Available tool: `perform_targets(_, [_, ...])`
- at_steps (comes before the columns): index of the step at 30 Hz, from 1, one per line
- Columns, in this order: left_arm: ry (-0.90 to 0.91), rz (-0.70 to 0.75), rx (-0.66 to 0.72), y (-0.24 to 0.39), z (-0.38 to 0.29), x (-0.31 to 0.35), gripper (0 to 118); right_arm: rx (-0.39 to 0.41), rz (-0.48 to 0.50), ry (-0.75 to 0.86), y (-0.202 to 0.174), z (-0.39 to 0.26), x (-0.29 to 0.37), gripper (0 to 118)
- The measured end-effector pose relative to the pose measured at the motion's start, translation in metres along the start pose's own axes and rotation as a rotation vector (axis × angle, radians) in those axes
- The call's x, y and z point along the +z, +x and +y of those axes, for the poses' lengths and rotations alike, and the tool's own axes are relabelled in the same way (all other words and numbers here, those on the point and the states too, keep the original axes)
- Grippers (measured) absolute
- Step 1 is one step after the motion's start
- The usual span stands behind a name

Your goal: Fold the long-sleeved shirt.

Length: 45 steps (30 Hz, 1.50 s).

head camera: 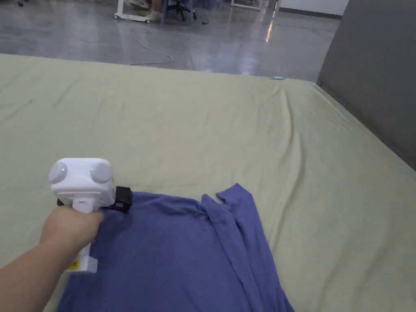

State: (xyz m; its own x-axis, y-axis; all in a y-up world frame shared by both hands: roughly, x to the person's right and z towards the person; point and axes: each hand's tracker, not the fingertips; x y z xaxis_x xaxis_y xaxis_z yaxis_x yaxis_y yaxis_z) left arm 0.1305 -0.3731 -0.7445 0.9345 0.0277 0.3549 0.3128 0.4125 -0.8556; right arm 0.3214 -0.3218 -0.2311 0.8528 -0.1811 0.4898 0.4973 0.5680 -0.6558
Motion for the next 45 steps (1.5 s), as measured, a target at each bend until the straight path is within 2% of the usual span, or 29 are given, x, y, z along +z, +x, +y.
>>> perform_targets(2, [0.024,0.028,-0.090,0.006,0.008,0.009,80,0.010,-0.042,-0.025,0.005,-0.003,-0.004,0])
perform_targets(3, [0.035,-0.016,-0.136,0.012,0.008,0.017,44,-0.016,-0.062,-0.053,0.009,-0.004,-0.009,0])
perform_targets(4, [0.025,-0.066,-0.169,0.018,0.010,0.023,0,-0.050,-0.071,-0.081,0.013,-0.003,-0.013,11])
perform_targets(5, [0.013,-0.068,-0.205,0.023,0.010,0.028,0,-0.096,-0.061,-0.103,0.014,-0.004,-0.015,37])
perform_targets(7, [0.028,-0.068,-0.207,0.017,0.012,0.031,0,-0.181,-0.079,-0.162,0.021,-0.002,-0.024,115])
perform_targets(8, [0.031,-0.093,-0.185,0.013,0.015,0.036,0,-0.214,-0.080,-0.175,0.024,-0.002,-0.028,118])
perform_targets(10, [0.048,-0.120,-0.114,0.007,0.017,0.046,0,-0.282,-0.029,-0.161,0.028,-0.002,-0.028,118])
perform_targets(12, [0.047,-0.131,-0.087,-0.003,0.023,0.055,0,-0.289,-0.007,-0.213,0.031,0.000,-0.041,117])
perform_targets(13, [0.045,-0.139,-0.070,-0.008,0.024,0.059,0,-0.278,-0.009,-0.256,0.029,-0.002,-0.044,104])
perform_targets(14, [0.044,-0.150,-0.058,-0.012,0.025,0.063,0,-0.267,-0.005,-0.270,0.029,-0.001,-0.048,69])
perform_targets(15, [0.048,-0.160,-0.042,-0.018,0.027,0.069,0,-0.250,0.012,-0.255,0.027,0.001,-0.049,27])
perform_targets(16, [0.054,-0.169,-0.022,-0.024,0.028,0.076,0,-0.228,0.009,-0.258,0.021,0.001,-0.049,14])
perform_targets(17, [0.056,-0.176,-0.009,-0.029,0.029,0.083,0,-0.183,-0.051,-0.241,0.014,0.002,-0.044,10])
perform_targets(19, [0.068,-0.206,0.030,-0.037,0.020,0.107,0,-0.136,-0.045,-0.200,0.012,0.012,-0.029,6])
perform_targets(21, [0.082,-0.228,0.046,-0.050,0.020,0.135,0,-0.169,0.009,-0.124,0.014,0.022,-0.001,5])
perform_targets(22, [0.099,-0.243,0.055,-0.057,0.016,0.157,0,-0.152,0.021,-0.100,0.016,0.031,0.015,5])
perform_targets(24, [0.142,-0.274,0.060,-0.072,0.019,0.195,0,-0.165,0.117,0.009,0.022,0.054,0.053,5])
perform_targets(26, [0.196,-0.263,0.062,-0.086,0.019,0.241,0,-0.052,0.068,0.101,0.014,0.080,0.096,5])
perform_targets(29, [0.295,-0.300,0.098,-0.111,0.022,0.311,0,0.032,0.079,0.250,0.006,0.123,0.154,5])
perform_targets(32, [0.362,-0.343,0.184,-0.138,0.023,0.372,0,0.038,0.125,0.301,0.003,0.179,0.193,5])
perform_targets(34, [0.404,-0.347,0.196,-0.144,0.018,0.413,0,0.040,0.120,0.329,-0.004,0.219,0.215,5])
perform_targets(36, [0.445,-0.328,0.215,-0.152,0.020,0.444,0,0.097,0.095,0.363,-0.016,0.261,0.231,5])
perform_targets(38, [0.457,-0.364,0.261,-0.178,0.041,0.462,0,0.079,0.094,0.371,-0.027,0.305,0.243,5])
perform_targets(41, [0.479,-0.373,0.299,-0.187,0.074,0.492,0,-0.031,0.166,0.407,-0.043,0.373,0.261,5])
perform_targets(44, [0.535,-0.349,0.308,-0.187,0.112,0.522,0,-0.020,0.131,0.459,-0.071,0.430,0.282,5])
perform_targets(45, [0.574,-0.367,0.323,-0.189,0.124,0.533,0,0.010,0.099,0.496,-0.079,0.450,0.288,5])
